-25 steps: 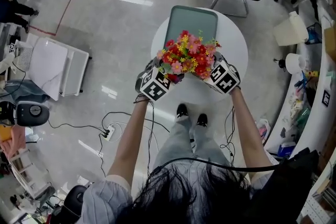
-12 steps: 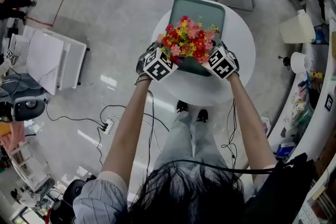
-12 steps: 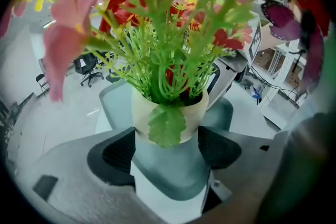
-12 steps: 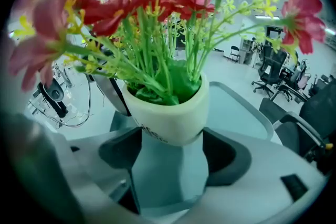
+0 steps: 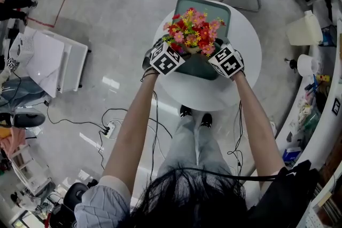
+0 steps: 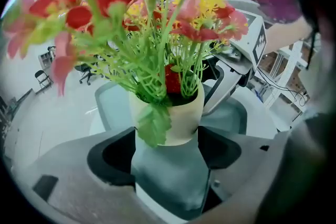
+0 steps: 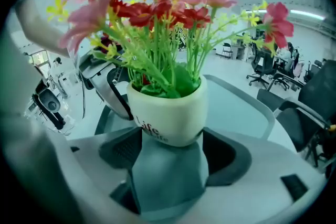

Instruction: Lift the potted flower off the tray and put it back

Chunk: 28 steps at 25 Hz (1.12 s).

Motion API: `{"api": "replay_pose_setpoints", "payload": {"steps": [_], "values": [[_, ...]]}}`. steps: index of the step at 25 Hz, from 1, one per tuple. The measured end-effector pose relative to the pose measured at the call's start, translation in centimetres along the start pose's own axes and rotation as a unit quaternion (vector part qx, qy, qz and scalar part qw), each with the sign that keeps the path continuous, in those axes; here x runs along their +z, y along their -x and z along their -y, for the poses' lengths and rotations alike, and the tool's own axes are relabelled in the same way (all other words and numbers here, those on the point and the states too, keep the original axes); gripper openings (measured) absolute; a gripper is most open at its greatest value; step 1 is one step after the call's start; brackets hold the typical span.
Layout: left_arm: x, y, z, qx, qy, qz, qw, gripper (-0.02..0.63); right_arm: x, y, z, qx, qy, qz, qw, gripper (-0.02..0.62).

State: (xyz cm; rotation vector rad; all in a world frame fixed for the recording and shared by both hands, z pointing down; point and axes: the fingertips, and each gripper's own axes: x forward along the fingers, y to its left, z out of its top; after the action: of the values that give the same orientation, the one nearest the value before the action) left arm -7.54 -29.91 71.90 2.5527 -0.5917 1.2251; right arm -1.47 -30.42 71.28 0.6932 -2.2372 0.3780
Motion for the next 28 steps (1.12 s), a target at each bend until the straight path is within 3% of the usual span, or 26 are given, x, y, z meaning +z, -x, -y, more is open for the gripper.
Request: {"api": "replay_pose_setpoints", "payload": {"steps": [4, 11, 18, 22, 28], "values": [[0.0, -0.2, 0.0, 0.002, 0.01, -0.001, 0.9999, 0.36, 0.1, 0.1, -0.1, -0.002, -0.003, 0.003, 1.0, 0.364], [-0.8, 1.8, 0.1, 0.014, 0.055, 0.004, 0.9984, 0.36, 0.0, 2.6, 0.8, -0.011, -0.082, 0.027, 0.996, 0.364], [-0.9, 6.5, 2.6, 0.025, 0.08, 0.053, 0.9951, 0.359, -0.6, 8.1, -1.8, -0.013, -0.128, 0.075, 0.989, 0.362], [0.6, 9.0, 5.0, 0.013, 0.117, 0.113, 0.9866, 0.358, 1.0, 10.8, -4.2, -0.014, -0.139, 0.117, 0.983, 0.357], [2.2, 12.5, 8.9, 0.01, 0.115, 0.155, 0.9812, 0.357, 3.5, 14.1, -7.5, -0.014, -0.14, 0.16, 0.977, 0.316]]}}
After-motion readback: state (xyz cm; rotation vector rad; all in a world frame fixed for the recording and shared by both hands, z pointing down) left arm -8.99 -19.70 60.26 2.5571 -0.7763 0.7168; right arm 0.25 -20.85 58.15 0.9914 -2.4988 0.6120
